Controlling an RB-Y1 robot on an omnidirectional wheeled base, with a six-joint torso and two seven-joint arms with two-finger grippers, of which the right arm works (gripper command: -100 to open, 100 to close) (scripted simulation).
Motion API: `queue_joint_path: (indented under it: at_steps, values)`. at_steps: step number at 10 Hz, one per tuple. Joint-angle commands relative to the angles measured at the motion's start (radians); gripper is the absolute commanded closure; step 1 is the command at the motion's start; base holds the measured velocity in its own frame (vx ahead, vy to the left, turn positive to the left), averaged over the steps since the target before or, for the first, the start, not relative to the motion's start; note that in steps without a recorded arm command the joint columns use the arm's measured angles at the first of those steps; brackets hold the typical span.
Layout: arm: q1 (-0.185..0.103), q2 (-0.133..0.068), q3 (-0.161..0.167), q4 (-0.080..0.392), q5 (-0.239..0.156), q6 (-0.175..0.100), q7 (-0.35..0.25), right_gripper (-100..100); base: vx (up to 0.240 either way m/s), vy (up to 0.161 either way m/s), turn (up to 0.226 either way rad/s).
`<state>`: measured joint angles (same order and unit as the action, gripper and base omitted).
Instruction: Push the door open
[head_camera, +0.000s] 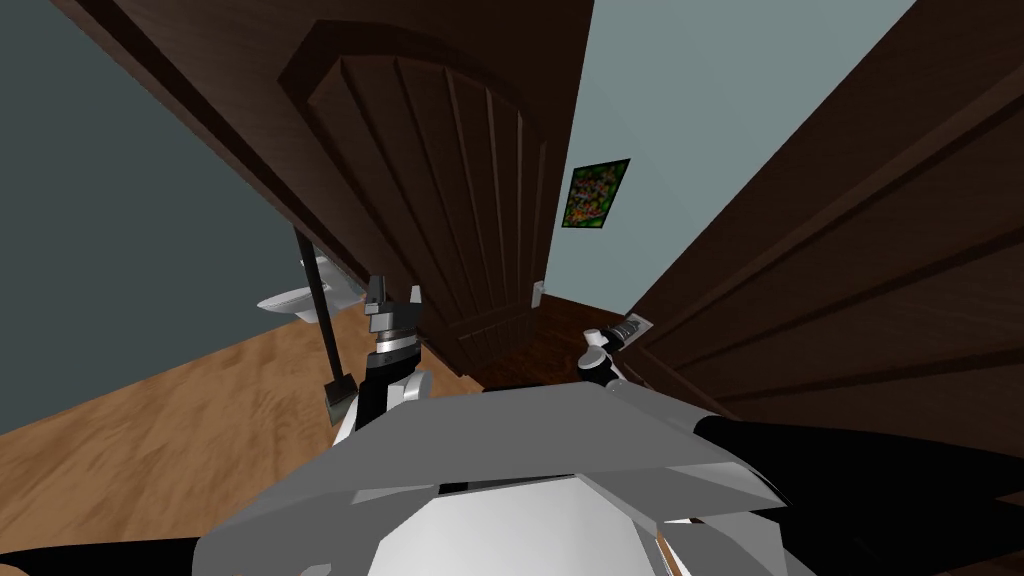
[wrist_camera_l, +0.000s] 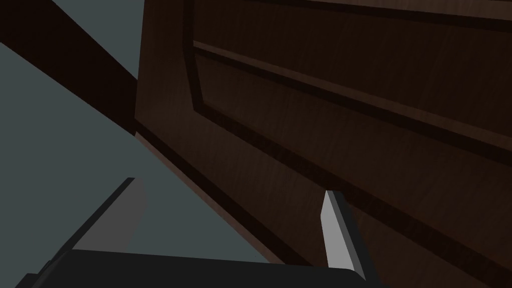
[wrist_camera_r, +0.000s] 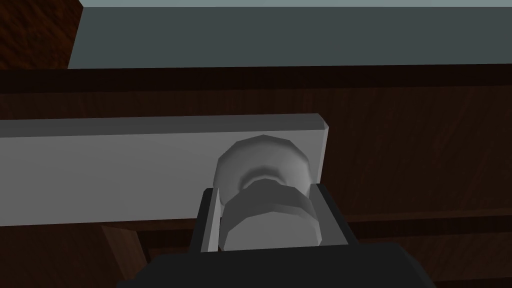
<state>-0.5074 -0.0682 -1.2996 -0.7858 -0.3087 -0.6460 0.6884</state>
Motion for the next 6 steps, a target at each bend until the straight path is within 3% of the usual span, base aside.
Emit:
queue_joint_path:
  at_steps: [1,6]
  values:
    - [-0.016,-0.013,-0.033,0.0,-0.01,-0.026,0.023,100,0.072,-0.193,0.115]
    - [-0.04,-0.011,-0.12,-0.017,-0.035,-0.076,0.074,100,0.061,-0.162,0.071]
